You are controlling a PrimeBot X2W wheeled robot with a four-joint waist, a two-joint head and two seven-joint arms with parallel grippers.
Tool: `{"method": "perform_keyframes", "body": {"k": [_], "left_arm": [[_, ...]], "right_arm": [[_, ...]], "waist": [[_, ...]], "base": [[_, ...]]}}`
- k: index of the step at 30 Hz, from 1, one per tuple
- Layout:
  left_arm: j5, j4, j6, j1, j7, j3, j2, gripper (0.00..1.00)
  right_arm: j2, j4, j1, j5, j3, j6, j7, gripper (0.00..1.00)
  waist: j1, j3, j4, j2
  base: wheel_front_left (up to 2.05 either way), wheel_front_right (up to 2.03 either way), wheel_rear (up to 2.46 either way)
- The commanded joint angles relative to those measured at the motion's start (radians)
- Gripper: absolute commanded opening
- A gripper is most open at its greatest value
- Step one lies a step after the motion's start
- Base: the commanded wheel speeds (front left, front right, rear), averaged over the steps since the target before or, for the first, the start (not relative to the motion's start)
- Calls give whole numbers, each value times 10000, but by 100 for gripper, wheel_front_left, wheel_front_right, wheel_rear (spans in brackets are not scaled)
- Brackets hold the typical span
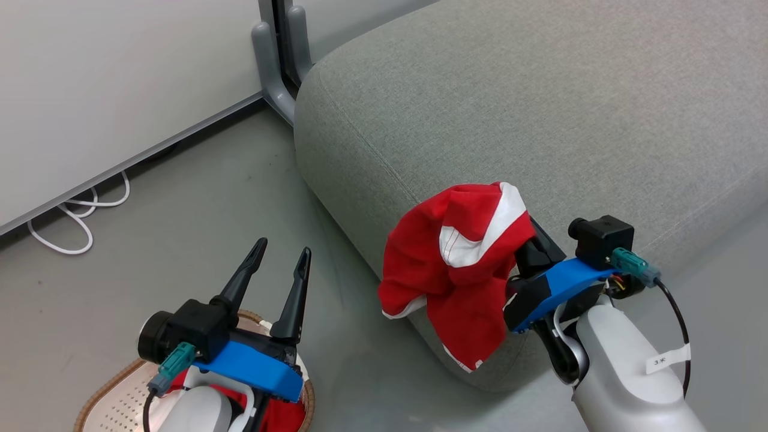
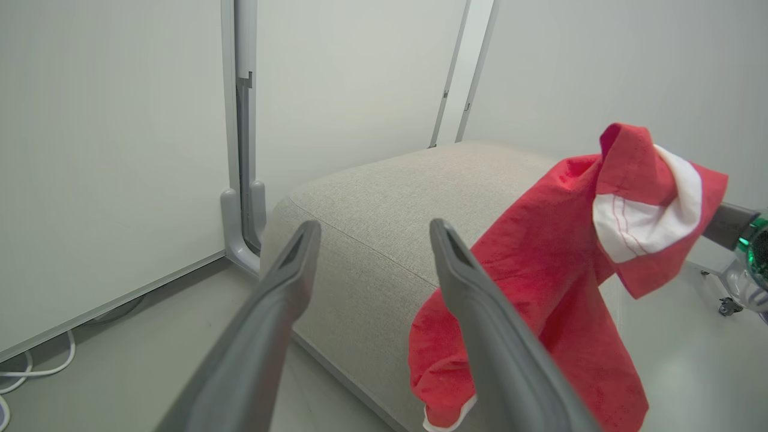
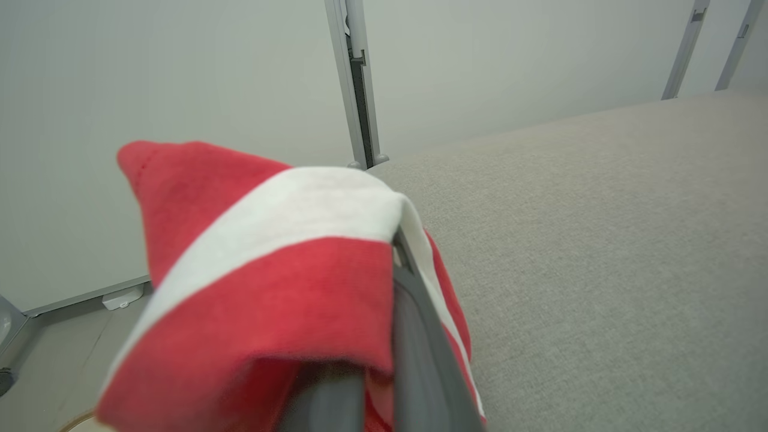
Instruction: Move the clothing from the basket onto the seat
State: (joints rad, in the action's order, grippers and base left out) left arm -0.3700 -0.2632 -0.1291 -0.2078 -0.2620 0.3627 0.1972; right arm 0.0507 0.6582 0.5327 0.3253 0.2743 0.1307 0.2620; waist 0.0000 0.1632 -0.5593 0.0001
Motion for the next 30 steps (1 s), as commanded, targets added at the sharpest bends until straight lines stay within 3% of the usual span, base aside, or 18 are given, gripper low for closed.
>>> {"method": "perform_keyframes", "body": {"k": [1,13,22,27,30], "left_arm": [[-64,-58,-24,-187,-44,85,74,100],[-157,-133,-24,-328,-44,254,173,100],[201,423,-24,-79,-44,-243,328,100],[481,1046,-24,-396,-45,-422,658,100],[599,1465,-24,-563,-44,-401,903,100]], "right_arm": [[-6,-102,-141,-120,-107,1,42,0],[-6,-247,-271,160,-153,1,40,0],[-7,575,1865,1710,-388,1,39,0],[32,1453,3785,1474,-1756,3,36,0],[523,1860,4762,1163,-2876,1,36,0]], "waist": [[0,29,-19,-1],[0,153,-1,-1],[0,955,-37,-1],[0,2035,355,-1],[0,2747,692,-1]], "base": [[0,0,0],[0,0,0],[0,0,0],[0,0,0],[0,0,0]]}}
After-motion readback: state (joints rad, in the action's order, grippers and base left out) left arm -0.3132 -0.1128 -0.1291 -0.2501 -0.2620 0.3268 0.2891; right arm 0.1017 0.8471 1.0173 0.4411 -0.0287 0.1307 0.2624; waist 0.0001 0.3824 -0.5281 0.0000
